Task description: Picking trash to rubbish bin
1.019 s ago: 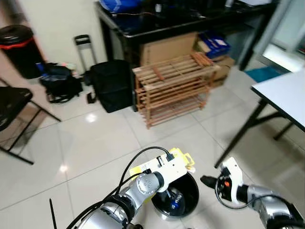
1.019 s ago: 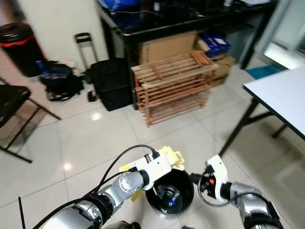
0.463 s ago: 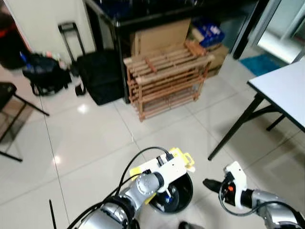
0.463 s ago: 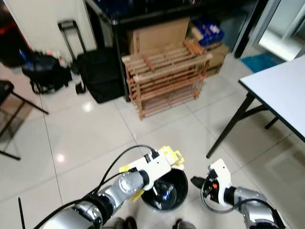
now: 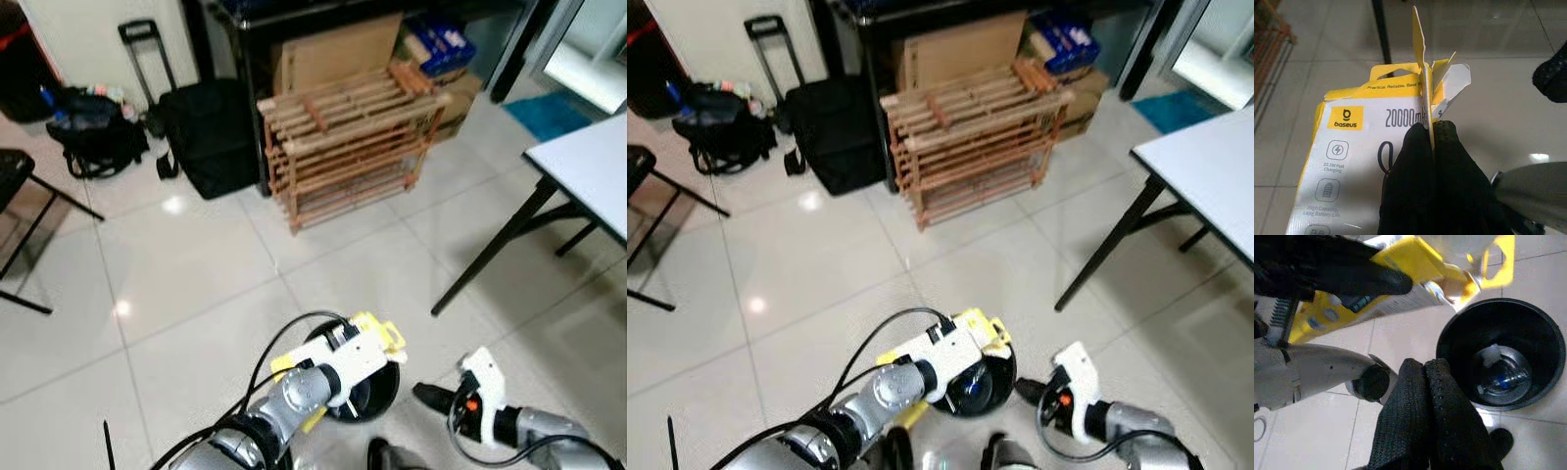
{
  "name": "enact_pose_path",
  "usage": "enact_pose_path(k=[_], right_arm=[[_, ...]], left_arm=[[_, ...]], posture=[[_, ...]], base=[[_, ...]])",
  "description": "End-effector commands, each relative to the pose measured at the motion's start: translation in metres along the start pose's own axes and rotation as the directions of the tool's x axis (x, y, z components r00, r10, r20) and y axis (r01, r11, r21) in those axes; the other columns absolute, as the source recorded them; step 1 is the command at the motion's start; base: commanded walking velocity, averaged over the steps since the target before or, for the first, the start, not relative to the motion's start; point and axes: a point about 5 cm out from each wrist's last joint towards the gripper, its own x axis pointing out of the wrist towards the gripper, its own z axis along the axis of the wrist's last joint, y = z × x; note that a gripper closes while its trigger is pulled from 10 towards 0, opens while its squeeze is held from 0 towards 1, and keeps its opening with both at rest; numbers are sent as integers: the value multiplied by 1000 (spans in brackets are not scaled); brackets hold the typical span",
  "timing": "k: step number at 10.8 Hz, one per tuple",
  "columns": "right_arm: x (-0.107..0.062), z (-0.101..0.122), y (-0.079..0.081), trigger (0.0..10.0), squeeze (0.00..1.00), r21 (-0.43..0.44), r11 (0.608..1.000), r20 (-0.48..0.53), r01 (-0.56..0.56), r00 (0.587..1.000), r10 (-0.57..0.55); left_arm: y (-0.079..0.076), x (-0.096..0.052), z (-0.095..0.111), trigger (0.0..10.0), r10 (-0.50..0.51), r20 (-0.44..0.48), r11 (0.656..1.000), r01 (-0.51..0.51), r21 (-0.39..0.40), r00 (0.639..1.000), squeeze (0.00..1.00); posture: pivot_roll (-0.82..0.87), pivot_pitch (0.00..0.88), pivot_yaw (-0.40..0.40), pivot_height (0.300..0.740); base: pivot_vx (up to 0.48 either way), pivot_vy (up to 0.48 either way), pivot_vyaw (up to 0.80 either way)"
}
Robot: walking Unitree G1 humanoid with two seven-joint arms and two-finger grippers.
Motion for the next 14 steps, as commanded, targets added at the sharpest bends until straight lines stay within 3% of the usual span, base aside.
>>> enact_pose_path(k=[1, 6, 10, 14], right_arm=[[-3, -1, 2, 10000, 0, 15, 1000, 15, 5, 1000, -5], [-10, -1, 16, 10000, 0, 15, 1000, 25, 16, 1000, -17], [-3, 6, 27, 10000, 0, -1, 1000, 49, 14, 999, -13], [-5, 16, 21, 10000, 0, -19, 999, 67, 41, 997, -40]], left_arm=[[-15, 10, 17, 10000, -55, 49, 998, 55, 10, 997, 0], [-20, 23, 47, 10000, -107, 95, 992, 100, 75, 990, 0], [-30, 29, 60, 10000, -160, 121, 982, 146, 116, 980, 0], [-30, 33, 72, 10000, -153, 131, 984, 138, 114, 979, 0]], posture=[[-154, 220, 37, 740], [-173, 243, 52, 740], [-188, 244, 86, 740], [-183, 211, 70, 740]], base=[[0, 0, 0], [0, 0, 0], [0, 0, 0], [0, 0, 0]])
